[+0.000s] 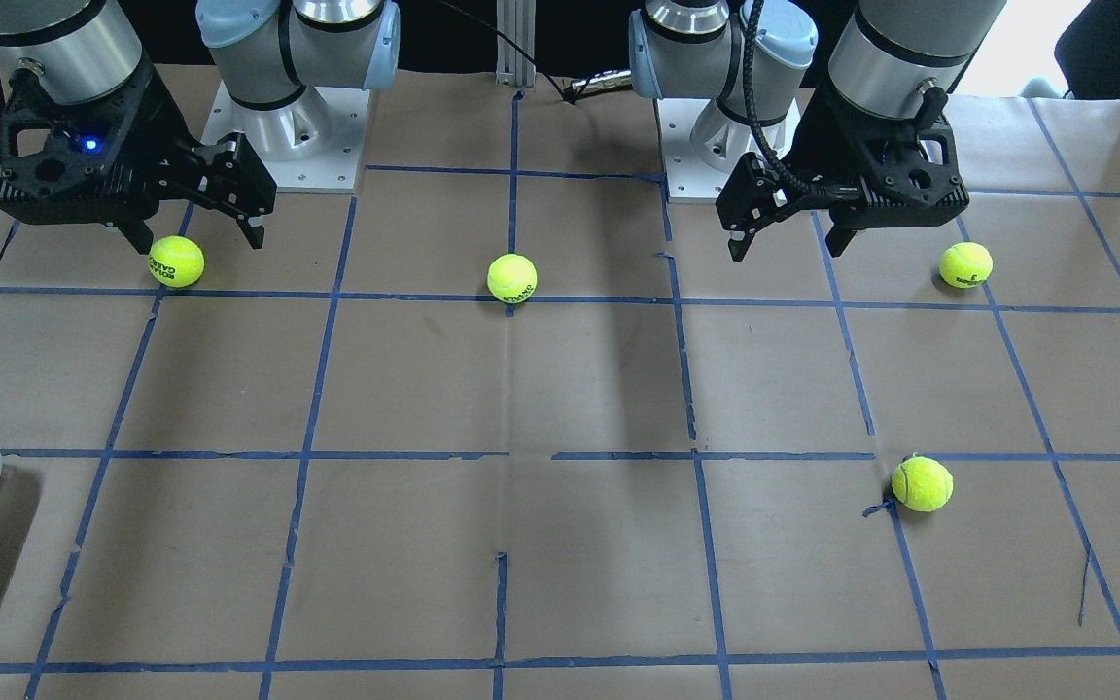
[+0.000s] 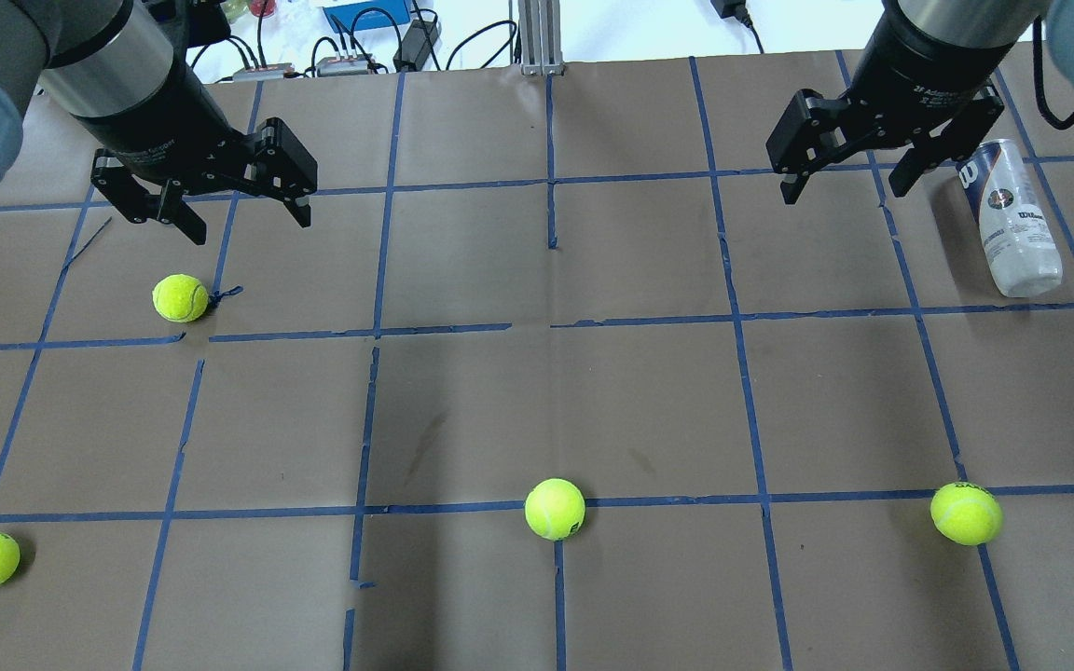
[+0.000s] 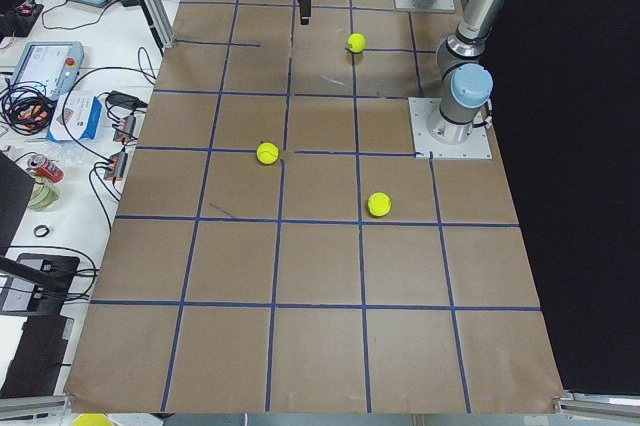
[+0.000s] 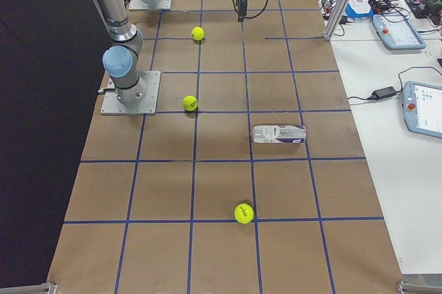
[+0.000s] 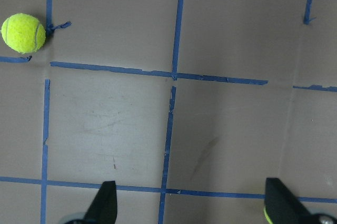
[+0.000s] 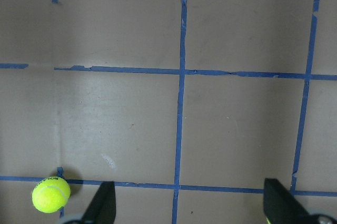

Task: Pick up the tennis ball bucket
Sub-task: 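Move the right gripper toward the clear Wilson tennis ball can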

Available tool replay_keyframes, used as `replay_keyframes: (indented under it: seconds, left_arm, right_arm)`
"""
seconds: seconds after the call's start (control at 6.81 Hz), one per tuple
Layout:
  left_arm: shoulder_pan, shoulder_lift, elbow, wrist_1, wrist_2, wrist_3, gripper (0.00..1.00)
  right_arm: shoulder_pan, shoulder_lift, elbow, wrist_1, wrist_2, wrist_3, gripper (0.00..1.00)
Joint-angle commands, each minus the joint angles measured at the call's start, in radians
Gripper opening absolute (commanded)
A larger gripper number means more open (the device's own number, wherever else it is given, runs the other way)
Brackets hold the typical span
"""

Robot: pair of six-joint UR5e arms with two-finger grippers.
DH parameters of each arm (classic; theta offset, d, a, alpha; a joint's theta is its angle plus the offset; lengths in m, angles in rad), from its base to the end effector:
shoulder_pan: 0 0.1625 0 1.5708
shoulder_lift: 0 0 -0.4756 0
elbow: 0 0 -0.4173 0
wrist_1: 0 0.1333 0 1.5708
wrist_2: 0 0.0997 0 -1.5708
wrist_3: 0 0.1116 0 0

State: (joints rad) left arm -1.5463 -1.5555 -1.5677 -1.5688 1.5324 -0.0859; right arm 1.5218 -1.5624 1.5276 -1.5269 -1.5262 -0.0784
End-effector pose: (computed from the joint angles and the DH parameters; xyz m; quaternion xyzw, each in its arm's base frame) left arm -0.1250 -0.5151 0.5363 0.0550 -0.9983 0.0096 0.0195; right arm 0.1127 -0.5259 0.5402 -0.0146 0.9996 0.0031 0.0225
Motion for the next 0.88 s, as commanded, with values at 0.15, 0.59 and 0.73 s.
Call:
replay_keyframes:
  seconds: [0.15, 0.59, 0.73]
  left_arm:
    - [0.0, 0.0, 0.0, 0.0, 0.0, 0.0, 1.0]
    - [0.0, 0.0, 0.0, 0.003, -0.001, 0.0, 1.0]
    - [0.0, 0.0, -0.002, 0.004, -0.001, 0.0, 1.0]
  right_arm:
    - [-0.063, -0.008, 0.005, 0.01, -0.002, 0.038, 1.0]
    - [-0.196, 0.097, -0.077, 0.004, -0.083, 0.038, 1.0]
    - [-0.225, 0.214, -0.143, -0.016, -0.086, 0.035, 1.0]
